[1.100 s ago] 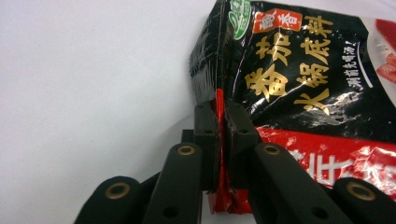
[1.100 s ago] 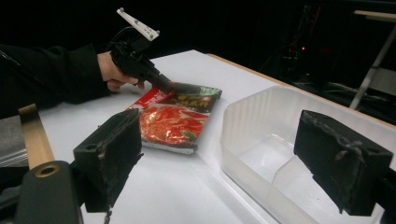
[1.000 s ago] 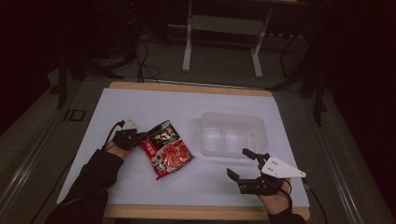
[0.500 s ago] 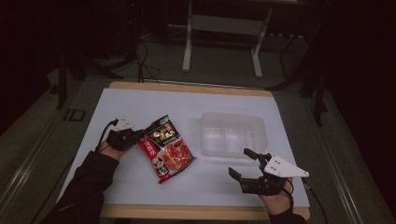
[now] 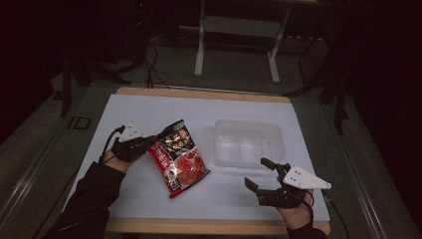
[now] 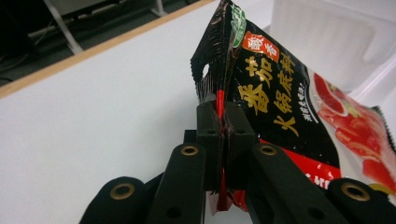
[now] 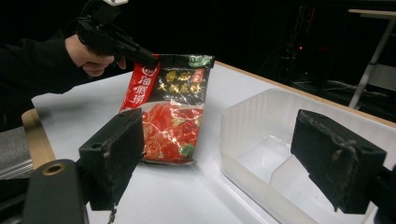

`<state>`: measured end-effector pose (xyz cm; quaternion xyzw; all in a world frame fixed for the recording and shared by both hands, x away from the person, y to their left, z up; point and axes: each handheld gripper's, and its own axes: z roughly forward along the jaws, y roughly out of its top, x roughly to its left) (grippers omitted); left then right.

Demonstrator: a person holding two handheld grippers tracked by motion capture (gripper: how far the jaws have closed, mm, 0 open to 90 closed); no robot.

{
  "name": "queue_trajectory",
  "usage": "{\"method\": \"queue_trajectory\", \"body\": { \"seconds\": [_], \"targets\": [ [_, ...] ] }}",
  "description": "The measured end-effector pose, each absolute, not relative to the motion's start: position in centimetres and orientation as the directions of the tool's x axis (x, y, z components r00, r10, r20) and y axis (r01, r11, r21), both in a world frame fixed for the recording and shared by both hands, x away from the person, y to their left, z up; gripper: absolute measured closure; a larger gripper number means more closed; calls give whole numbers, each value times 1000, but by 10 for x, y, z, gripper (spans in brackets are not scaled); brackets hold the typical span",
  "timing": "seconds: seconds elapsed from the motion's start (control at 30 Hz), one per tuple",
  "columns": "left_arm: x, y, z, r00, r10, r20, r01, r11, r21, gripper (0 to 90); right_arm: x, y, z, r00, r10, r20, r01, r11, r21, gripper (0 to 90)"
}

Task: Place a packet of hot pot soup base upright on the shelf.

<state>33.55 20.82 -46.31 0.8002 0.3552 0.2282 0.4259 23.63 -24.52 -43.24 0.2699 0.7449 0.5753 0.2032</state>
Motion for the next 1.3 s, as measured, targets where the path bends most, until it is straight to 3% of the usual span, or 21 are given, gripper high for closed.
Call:
{"method": "queue_trajectory", "body": {
  "seconds": [0.7,1.07,1.3],
  "targets": [
    [296,177,-422,686,710,159,200,-395,897,884,236,-246,-431,-767,641,13,174,190,966,190],
    [281,190,-383,738,669,86,130,-267,955,882,235,-247,-424,-776,630,30,184,179,967,238],
    [274,184,-359,773,625,110,61,-247,967,882,232,-247,-408,-786,617,17,149,163,975,238]
  ]
}}
